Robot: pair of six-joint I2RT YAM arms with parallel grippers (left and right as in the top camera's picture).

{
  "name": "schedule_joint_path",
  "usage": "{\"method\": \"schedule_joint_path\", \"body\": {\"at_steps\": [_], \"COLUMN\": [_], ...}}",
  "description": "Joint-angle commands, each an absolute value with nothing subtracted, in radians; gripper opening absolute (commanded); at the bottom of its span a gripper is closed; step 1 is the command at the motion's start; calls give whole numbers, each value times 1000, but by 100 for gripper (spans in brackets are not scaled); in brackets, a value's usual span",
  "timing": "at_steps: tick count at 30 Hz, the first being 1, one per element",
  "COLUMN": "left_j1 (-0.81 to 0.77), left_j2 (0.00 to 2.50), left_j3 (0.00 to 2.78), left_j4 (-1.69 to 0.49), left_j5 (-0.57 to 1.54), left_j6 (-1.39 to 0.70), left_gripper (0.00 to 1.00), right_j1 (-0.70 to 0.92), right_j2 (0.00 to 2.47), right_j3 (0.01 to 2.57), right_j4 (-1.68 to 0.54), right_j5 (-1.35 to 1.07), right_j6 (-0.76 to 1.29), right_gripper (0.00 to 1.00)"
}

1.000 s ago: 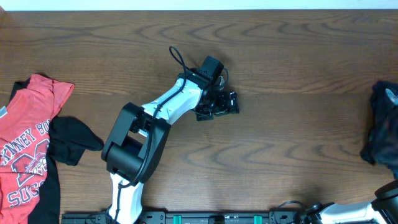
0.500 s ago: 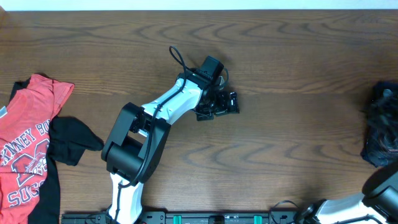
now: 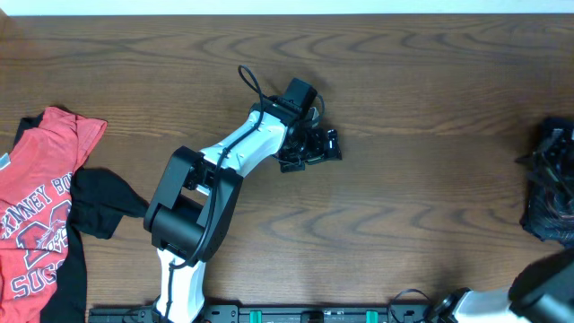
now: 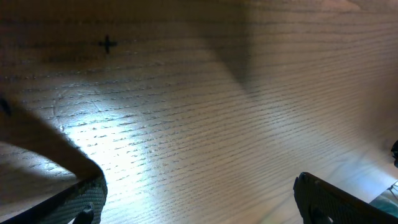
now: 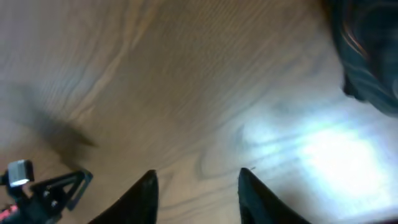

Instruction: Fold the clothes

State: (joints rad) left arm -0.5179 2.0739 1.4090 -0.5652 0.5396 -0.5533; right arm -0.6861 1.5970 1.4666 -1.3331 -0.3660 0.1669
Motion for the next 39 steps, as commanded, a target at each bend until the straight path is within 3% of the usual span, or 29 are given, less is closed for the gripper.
{"method": "schedule_joint_path", "body": {"at_steps": [1,3,7,11,14,17,22,25,31,33,35,39], "left_j1": [-511,-512,-512,-512,-512,-512,-512,-512,-511,-511,-511,-511], "left_j2": [2105,2105,2106,2106,2107,2116,2144,2168,2192,2192,2192,2192], "left_j3": [1398,1398,1398,1397,1393,1391,1391,1391,1391,1392,1392,1392], "left_j4": [-564,-565,-563,-564,-566,-566,-566,-559,-524,-502,-486,-483], "left_j5": [513,513,513,513,513,513,521,558,562,564,569,569], "left_j6": [-543,-543,-534,-507,-498,-498,-498,-498,-498,-499,-499,-499], "left_gripper": [98,98,98,98,98,98,98,98,98,98,98,98], "right_j1": [-694,-694,-694,-708,-772,-863,-1026,-1090,-1084,-1071,-1066,-1068], "right_j2": [1483,1433,1393,1400,1417,1442,1470,1492,1552,1562,1563,1563], "right_j3": [1497,1483,1385,1237,1177,1178,1189,1189,1188,1188,1188,1188], "right_j4": [-1362,-1376,-1332,-1254,-1224,-1211,-1203,-1193,-1172,-1150,-1116,-1037], "right_j5": [-363,-362,-267,-231,-204,-288,-415,-477,-476,-475,-475,-456], "right_j6": [170,199,231,219,199,163,141,141,138,137,143,180], "right_gripper": [51,60,62,57,79,88,89,77,73,80,97,91]}}
